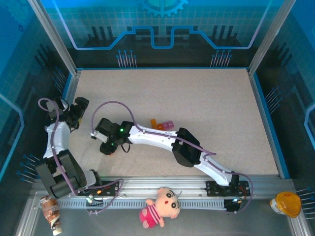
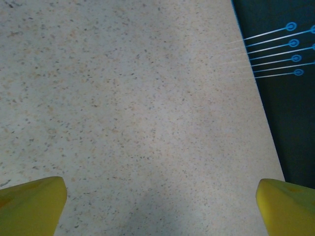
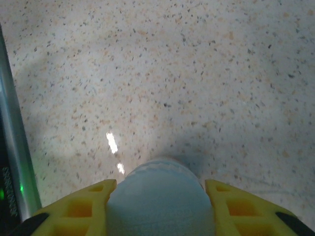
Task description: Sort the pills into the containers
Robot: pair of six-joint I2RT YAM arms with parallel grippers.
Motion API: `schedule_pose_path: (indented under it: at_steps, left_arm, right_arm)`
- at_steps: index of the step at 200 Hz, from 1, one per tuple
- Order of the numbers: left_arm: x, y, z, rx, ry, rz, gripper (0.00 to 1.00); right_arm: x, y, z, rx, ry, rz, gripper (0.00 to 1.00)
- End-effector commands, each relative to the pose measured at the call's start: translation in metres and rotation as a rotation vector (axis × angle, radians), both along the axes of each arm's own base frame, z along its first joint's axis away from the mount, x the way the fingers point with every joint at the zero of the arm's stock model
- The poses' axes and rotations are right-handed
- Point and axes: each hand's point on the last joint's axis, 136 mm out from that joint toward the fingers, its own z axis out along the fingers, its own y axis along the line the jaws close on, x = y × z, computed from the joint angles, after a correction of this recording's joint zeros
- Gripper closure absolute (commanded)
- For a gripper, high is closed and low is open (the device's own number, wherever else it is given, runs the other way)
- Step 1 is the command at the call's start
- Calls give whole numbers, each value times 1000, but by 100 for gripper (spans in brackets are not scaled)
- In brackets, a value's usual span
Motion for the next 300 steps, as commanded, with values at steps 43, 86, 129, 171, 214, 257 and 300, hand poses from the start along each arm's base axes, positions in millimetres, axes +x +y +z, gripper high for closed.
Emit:
schedule_pose_path:
  at_steps: [43, 86, 129, 171, 214, 257, 300]
  left_arm:
    - [24, -61, 56, 39, -182, -208, 1]
    - [34, -134, 84, 136, -267, -441, 1]
    - [25, -224, 84, 237, -347, -755, 1]
    - [1, -299, 60, 321, -418, -1035, 1]
    - [-16, -356, 53, 305, -536, -1144, 1]
    - [-34, -393, 47, 404, -689, -1270, 1]
    - [-50, -410, 38, 610, -837, -1350, 3]
  right_arm:
    - [51, -82, 123, 167, -57, -168, 76]
    - [96, -181, 156, 218, -52, -367, 76]
    - [132, -275, 165, 319, 36, -568, 76]
    - [140, -324, 168, 403, 107, -662, 76]
    - [138, -342, 168, 489, 186, -702, 75]
    - [139, -344, 172, 565, 267, -698, 74]
    - [132, -333, 180, 602, 349, -639, 74]
